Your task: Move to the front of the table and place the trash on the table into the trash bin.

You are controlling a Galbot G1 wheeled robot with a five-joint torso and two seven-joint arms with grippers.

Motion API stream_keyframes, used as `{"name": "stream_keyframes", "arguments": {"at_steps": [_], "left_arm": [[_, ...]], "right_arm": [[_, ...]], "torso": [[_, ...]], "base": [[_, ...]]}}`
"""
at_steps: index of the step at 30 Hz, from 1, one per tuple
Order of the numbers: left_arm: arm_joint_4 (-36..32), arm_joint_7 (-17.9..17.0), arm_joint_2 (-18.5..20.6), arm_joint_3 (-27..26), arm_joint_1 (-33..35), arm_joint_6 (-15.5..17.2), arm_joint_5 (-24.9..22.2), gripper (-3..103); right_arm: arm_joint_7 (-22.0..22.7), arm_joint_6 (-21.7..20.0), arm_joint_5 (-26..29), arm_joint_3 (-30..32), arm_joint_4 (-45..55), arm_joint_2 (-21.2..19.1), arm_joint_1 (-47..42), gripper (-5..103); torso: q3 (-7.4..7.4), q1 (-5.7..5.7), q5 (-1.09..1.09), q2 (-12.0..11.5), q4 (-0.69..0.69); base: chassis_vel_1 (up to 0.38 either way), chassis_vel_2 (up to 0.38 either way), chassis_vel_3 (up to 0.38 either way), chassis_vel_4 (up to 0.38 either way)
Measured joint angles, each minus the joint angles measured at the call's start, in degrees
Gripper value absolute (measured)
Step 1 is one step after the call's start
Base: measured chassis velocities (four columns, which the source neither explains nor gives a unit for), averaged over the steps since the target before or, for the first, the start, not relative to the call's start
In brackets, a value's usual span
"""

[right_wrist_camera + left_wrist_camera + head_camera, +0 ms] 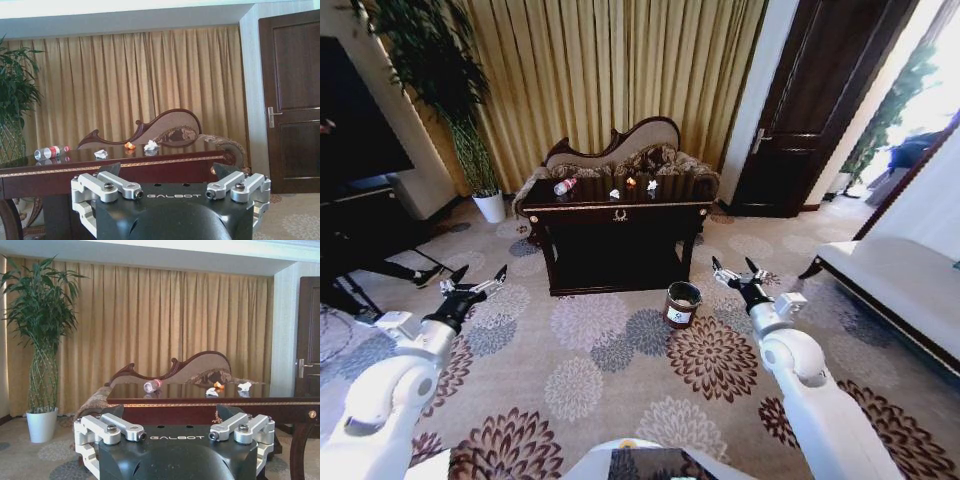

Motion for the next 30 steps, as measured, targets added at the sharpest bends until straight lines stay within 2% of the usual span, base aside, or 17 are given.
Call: {"name": "stream_keyframes", "arguments": {"at_steps": [30], "left_arm": [[0.8, 0.6, 0.1, 0.0, 0.1, -0.9, 0.1, 100]], "right_arm": [[0.0, 0.8, -1.2, 0.6, -1.2, 0.7, 0.0, 100]], "torso": [[0.0, -0.01, 0.0, 0.0, 0.0]], "base": [[-0.007, 0.008, 0.008, -0.007]]}}
